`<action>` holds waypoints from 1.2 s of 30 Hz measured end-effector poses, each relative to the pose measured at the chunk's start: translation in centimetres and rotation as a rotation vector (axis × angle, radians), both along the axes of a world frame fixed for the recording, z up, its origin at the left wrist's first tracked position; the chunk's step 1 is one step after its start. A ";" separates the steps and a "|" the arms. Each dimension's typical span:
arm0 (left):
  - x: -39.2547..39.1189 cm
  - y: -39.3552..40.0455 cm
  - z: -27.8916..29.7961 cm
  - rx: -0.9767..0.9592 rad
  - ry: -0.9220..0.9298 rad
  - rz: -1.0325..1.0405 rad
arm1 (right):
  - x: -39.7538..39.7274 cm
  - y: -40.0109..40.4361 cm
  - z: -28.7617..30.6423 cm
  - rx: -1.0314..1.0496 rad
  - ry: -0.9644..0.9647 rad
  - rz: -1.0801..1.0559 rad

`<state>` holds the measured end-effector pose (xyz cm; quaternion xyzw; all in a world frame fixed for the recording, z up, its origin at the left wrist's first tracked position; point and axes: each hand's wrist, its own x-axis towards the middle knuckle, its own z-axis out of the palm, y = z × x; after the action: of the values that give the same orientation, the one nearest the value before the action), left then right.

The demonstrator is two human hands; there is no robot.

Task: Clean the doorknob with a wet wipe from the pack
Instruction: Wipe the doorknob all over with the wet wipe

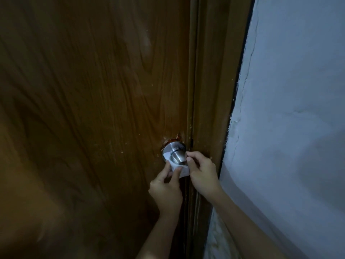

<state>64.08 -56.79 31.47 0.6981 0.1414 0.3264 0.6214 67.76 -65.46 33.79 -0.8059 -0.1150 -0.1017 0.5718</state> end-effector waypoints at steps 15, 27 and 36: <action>1.5 -0.1 0.2 -0.989 0.017 -0.686 | 0.1 -0.2 0.8 -0.021 -0.018 0.000; -0.4 1.5 0.0 -0.328 0.323 -0.649 | -3.0 0.0 -1.2 0.462 0.235 0.069; -0.2 1.5 1.8 0.128 0.092 -0.066 | -1.9 2.0 -0.4 0.228 0.087 -0.163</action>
<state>63.85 -55.29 33.27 0.7550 0.1252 0.2818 0.5787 65.86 -63.49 33.39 -0.7460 -0.0121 -0.1254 0.6539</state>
